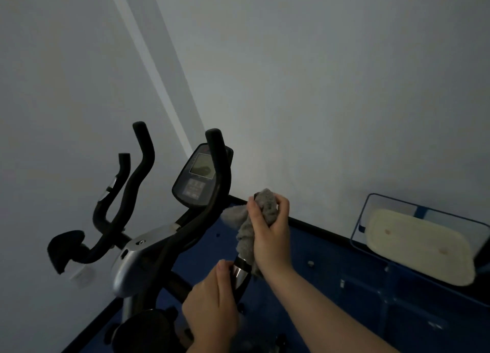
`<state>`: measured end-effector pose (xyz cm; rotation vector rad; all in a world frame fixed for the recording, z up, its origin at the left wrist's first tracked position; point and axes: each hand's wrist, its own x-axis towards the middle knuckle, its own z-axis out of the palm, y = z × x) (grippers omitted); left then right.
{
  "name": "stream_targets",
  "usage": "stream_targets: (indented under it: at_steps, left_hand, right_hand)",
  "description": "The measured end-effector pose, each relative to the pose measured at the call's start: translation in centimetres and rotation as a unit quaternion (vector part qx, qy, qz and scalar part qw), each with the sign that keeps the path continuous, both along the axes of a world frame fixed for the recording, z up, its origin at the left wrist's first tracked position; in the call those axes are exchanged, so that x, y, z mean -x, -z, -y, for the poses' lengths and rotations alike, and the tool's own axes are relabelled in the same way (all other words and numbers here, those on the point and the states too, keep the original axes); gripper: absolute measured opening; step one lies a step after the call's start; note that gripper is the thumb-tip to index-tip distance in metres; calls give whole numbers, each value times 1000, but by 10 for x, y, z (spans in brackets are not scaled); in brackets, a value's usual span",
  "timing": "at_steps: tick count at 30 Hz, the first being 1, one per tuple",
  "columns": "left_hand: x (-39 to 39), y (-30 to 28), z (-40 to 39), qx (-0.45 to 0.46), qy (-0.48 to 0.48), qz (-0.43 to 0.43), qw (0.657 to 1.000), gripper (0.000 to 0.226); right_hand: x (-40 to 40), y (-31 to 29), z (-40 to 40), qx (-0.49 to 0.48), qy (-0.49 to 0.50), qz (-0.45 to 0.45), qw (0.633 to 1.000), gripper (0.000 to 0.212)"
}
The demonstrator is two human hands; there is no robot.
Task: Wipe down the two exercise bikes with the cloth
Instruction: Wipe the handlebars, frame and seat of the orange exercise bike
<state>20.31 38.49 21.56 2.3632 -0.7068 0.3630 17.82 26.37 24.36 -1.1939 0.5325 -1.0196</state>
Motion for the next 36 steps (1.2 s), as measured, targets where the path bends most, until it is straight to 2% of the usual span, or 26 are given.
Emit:
stream_targets:
  at_steps: [4,8,13,16,19,23,24,27,28,29,32,36]
  left_hand:
    - [0,-1,0,7,8,15,1000,66]
    - [2,-2,1,0,10,37,999,62]
    - [4,-1,1,16,0,20,1000,68]
    - [4,-1,2,20,0,17,1000,75]
    - [6,-3,3,2,-14,44,999,62]
    - [6,-1,3,4,-18,58,998,61]
    - [6,-1,3,7,-16,64,998,63]
    - [4,1,2,13,-13,62,998,61]
    - [5,2,2,21,-17,50,998,62]
    - [6,3,3,31,-21,40,999,63]
    - [7,3,4,52,-8,53,997,64]
    - [7,5,3,71,-12,57,996,64]
  right_hand:
    - [-3,4,-6,-16,13,12,1000,37]
    - [-7,-4,9,-71,-15,51,996,31]
    - [5,21,-32,-57,-6,1,998,32]
    - [4,15,-20,-42,-10,-20,999,36]
    - [-3,-8,3,-17,20,-4,1000,29]
    - [1,10,-20,3,14,-9,1000,46]
    - [4,13,-21,9,1,-14,1000,43]
    - [6,2,-1,35,-37,-37,998,13]
    - [5,-2,4,36,-38,-32,998,10]
    - [5,-3,5,31,-34,-17,999,11]
    - [6,15,-18,9,-13,-11,1000,34]
    - [14,20,-21,11,-44,-28,999,18]
